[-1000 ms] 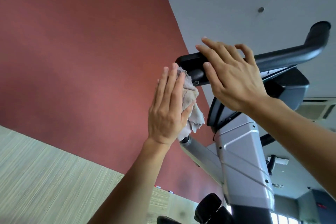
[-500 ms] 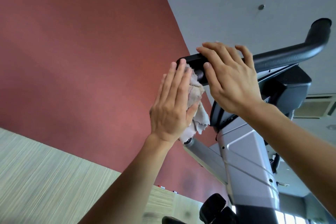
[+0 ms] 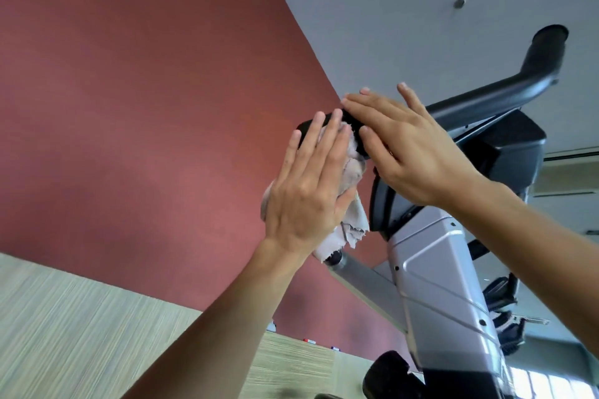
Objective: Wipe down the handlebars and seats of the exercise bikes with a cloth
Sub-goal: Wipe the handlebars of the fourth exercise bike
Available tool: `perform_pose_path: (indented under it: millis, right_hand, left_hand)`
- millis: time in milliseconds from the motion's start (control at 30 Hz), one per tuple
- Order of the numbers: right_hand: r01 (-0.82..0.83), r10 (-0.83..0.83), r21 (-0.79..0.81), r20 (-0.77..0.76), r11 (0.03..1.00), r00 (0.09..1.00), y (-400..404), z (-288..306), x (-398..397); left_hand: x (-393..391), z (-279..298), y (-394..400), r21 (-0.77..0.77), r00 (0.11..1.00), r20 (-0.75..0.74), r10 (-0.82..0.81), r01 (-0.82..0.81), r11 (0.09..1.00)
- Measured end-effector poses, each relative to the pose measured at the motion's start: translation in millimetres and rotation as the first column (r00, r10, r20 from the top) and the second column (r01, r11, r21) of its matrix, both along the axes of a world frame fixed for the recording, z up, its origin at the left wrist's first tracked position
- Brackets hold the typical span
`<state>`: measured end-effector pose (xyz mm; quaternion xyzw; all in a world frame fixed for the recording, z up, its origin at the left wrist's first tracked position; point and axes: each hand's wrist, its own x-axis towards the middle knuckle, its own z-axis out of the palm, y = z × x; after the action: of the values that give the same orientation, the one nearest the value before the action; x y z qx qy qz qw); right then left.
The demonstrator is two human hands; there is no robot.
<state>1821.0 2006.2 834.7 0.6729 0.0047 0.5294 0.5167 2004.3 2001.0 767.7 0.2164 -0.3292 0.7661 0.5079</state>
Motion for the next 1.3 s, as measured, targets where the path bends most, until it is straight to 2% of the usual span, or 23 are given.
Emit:
perform_pose_path:
  millis: [67,200,267,333,433,567,667,733,867,967,1067,1167,1300]
  right_hand:
    - [-0.032,0.032,-0.011,0.037,0.999,0.999,0.4,2.3,-11.2]
    - [-0.115,0.112,0.003,0.236,0.993,0.965,-7.3,12.7,-47.8]
    - [-0.121,0.103,0.043,0.303,0.992,0.947,-12.4,20.7,-67.7]
    - [-0.103,0.06,0.111,0.331,0.988,0.942,-17.4,27.7,-83.8]
    - [-0.014,-0.028,0.151,0.276,0.988,0.961,-25.1,30.8,-97.7]
    - [0.023,-0.056,0.196,0.165,0.98,0.985,-20.8,30.8,-104.1]
    - [0.049,-0.084,0.214,0.156,0.976,0.984,-20.1,31.5,-101.7]
    - [0.024,-0.062,0.214,0.173,0.976,0.983,-20.7,30.7,-97.9]
    - [-0.04,0.007,0.16,0.2,0.986,0.98,-25.3,27.1,-92.5]
    - [-0.059,0.026,0.178,0.185,0.982,0.982,-23.2,26.9,-93.5]
    - [-0.065,0.029,0.231,0.158,0.971,0.987,-17.3,25.3,-96.3]
    - [-0.031,-0.008,0.34,0.112,0.94,0.994,-4.4,24.6,-101.3]
    - [0.064,-0.064,0.526,-0.019,0.848,0.998,19.0,28.6,-113.5]
  left_hand:
    - [-6.3,3.3,5.7,0.019,1.0,-0.003,0.029,-0.029,0.999]
    - [-36.9,26.7,11.8,-0.01,0.98,0.037,0.195,-0.195,0.981]
    - [-65.0,47.2,9.9,0.004,0.958,0.064,0.281,-0.282,0.96]
    - [-85.0,61.2,5.9,0.021,0.955,0.068,0.288,-0.29,0.957]
    - [-87.6,61.3,5.5,0.015,0.965,0.075,0.253,-0.255,0.967]
    - [-67.1,41.1,15.5,-0.001,0.937,0.081,0.339,-0.34,0.94]
    - [-54.5,32.1,19.0,0.008,0.93,0.066,0.361,-0.362,0.932]
    - [-57.1,30.6,20.2,0.061,0.95,0.078,0.302,-0.307,0.95]
    - [-67.8,26.8,25.0,0.188,0.993,0.108,0.049,-0.069,0.98]
    - [-81.8,25.3,35.3,0.283,0.993,0.022,-0.118,0.107,0.953]
    - [-98.5,33.9,50.7,0.365,0.972,-0.11,-0.209,0.235,0.901]
    - [-111.0,45.7,70.8,0.484,0.957,-0.2,-0.211,0.284,0.828]
    - [-125.2,52.6,102.5,0.645,0.909,-0.377,-0.178,0.396,0.653]
